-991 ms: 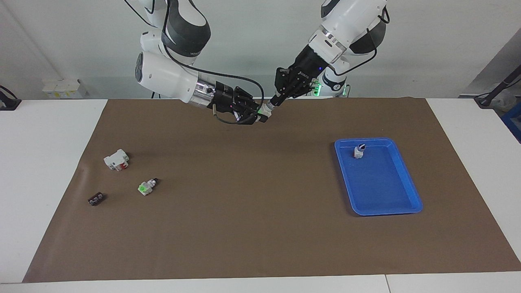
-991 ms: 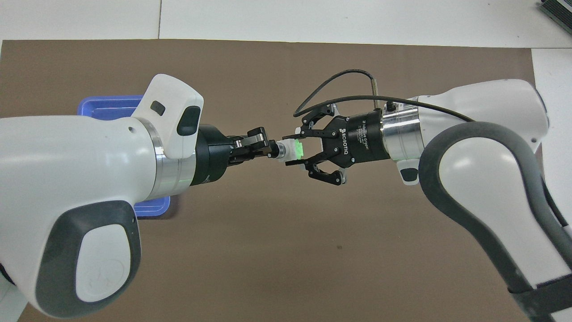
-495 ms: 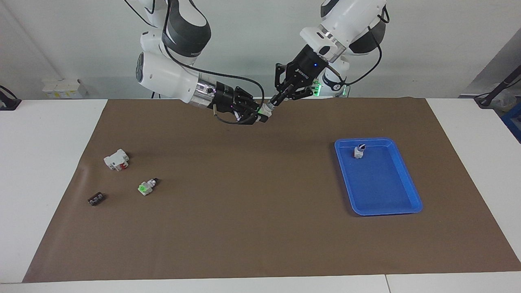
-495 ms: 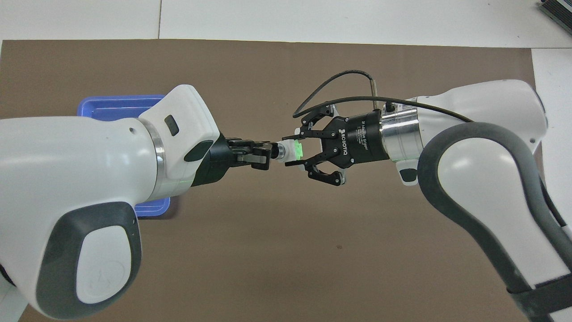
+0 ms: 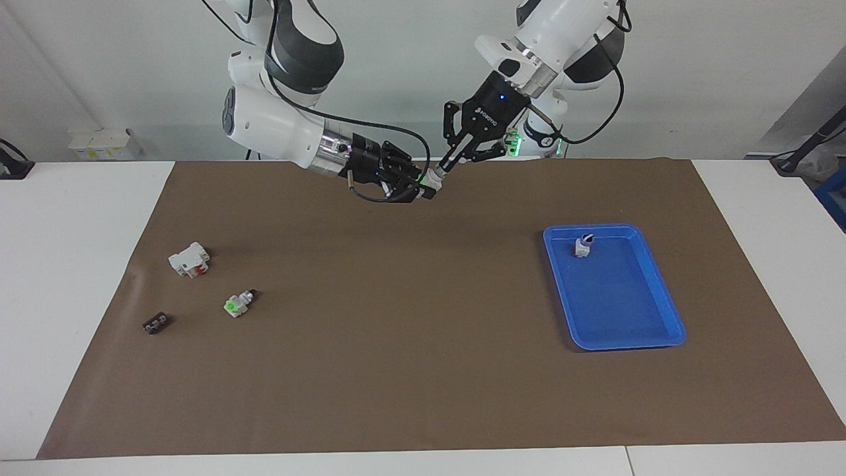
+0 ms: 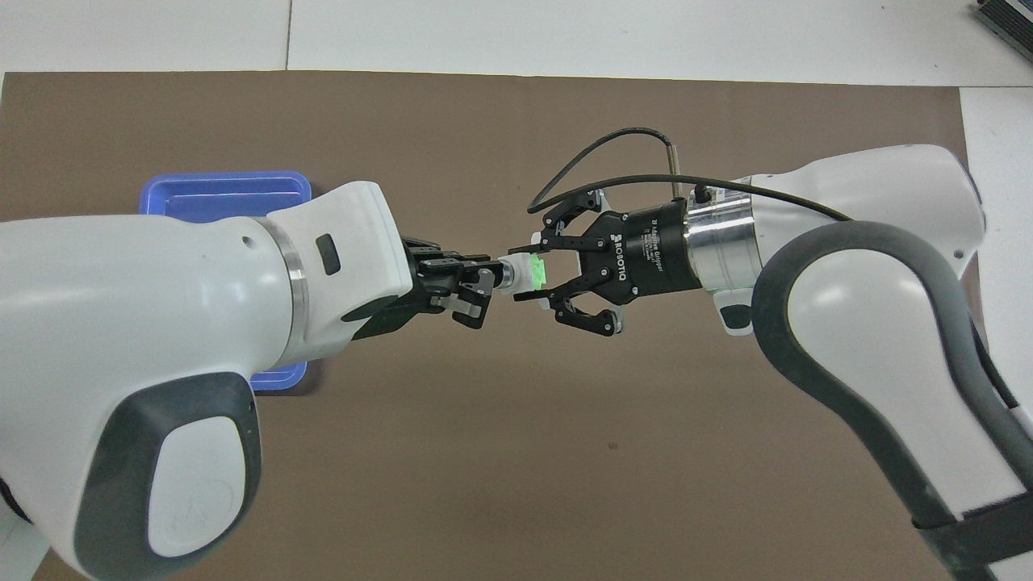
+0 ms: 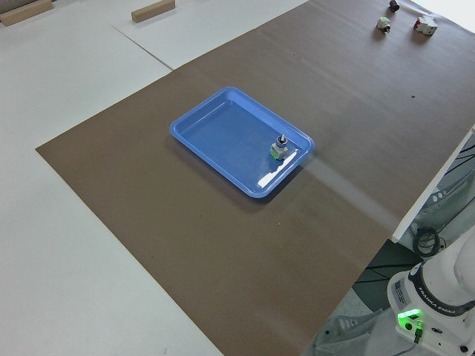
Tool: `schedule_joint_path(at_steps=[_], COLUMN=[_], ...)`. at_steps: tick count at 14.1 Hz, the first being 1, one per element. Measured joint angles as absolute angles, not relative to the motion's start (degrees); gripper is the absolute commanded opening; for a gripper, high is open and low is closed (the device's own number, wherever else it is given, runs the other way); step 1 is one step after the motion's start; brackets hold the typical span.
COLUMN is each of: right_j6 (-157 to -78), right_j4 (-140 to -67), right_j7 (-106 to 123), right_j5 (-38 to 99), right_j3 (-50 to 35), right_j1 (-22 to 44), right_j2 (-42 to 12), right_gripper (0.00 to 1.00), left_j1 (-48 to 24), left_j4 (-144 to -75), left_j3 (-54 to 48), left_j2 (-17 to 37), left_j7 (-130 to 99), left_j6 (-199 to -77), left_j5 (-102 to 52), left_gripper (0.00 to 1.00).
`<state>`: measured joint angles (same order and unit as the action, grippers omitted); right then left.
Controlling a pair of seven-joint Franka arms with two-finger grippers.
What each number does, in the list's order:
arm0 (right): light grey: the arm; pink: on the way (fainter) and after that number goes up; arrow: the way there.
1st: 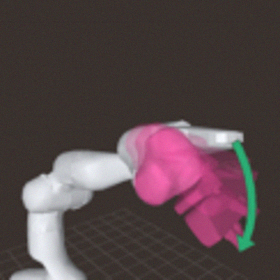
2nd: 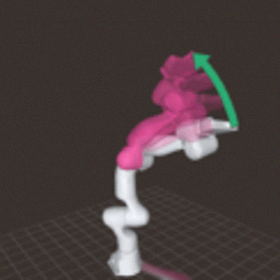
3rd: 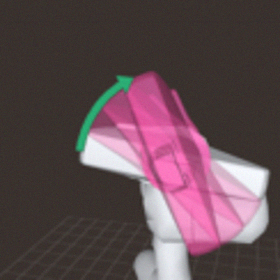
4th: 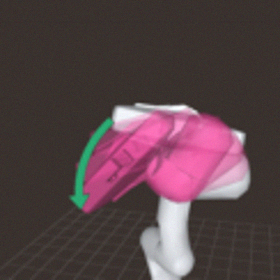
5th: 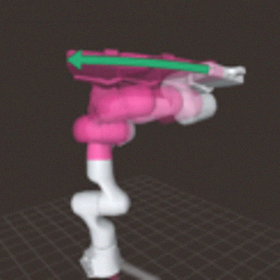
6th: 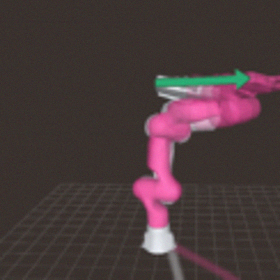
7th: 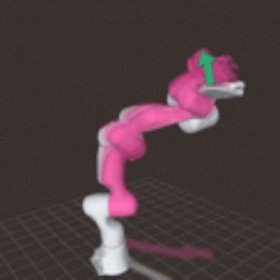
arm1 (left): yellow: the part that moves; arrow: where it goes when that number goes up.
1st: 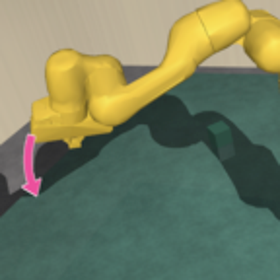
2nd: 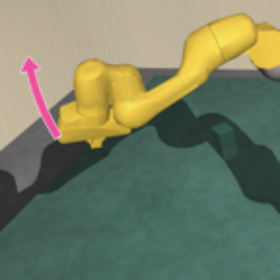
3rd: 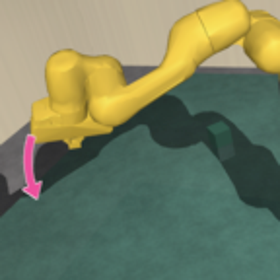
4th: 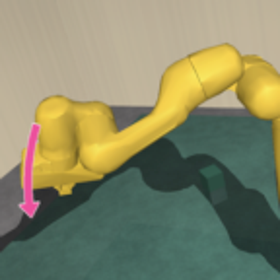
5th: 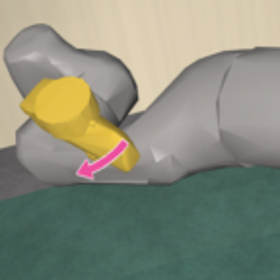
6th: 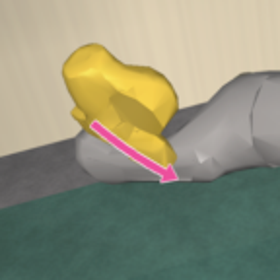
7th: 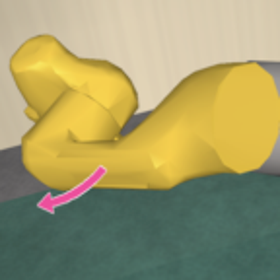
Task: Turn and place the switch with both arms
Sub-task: 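Grasp the switch with the left gripper and rotate it, then pull the switch away with the left gripper while the right gripper opens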
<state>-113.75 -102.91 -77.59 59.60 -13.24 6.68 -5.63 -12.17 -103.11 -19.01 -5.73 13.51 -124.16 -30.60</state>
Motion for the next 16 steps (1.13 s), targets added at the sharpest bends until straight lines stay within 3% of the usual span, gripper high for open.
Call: schedule_joint_path(at_steps=[4, 11, 12, 13, 14, 15, 16], right_j6=[-113.7, -113.7, -113.7, -113.7, -113.7, -113.7, -113.8], right_j4=[-103.1, -103.2, -103.2, -103.2, -103.2, -103.2, -103.1], right_j7=[-77.6, -77.6, -77.6, -77.7, -78.2, -78.6, -78.6], right_j5=[59.6, 59.6, 59.6, 59.6, 59.6, 59.6, 59.1], right_j3=[-13.3, -13.3, -13.3, -13.3, -13.3, -13.3, -13.3], right_j1=[6.9, 7.1, 7.2, 7.2, 7.2, 7.2, 7.2], right_j2=[-5.6, -5.6, -5.6, -5.6, -5.6, -5.6, -5.5], right_gripper=[0.0, 0.0, 0.07, 0.3, 0.81, 1.0, 1.0], left_j1=[-12.3, -12.3, -12.3, -12.3, -12.3, -12.3, -12.2], left_j4=[-103.0, -102.9, -102.9, -102.9, -102.9, -102.8, -102.9], left_j3=[-18.9, -18.5, -18.5, -18.5, -18.4, -18.4, -18.3], left_j2=[-5.8, -5.9, -5.9, -5.9, -5.9, -5.9, -5.9], left_j7=[29.1, 32.8, 32.9, 33.1, 33.5, 33.8, 34.0], left_j6=[-123.4, -122.0, -121.9, -121.9, -121.8, -121.7, -121.1], left_j5=[-30.3, -30.3, -30.2, -30.2, -30.2, -30.2, -29.8], left_gripper=[0.0, 0.0, 0.0, 0.0, 0.0, 0.0, 0.0])
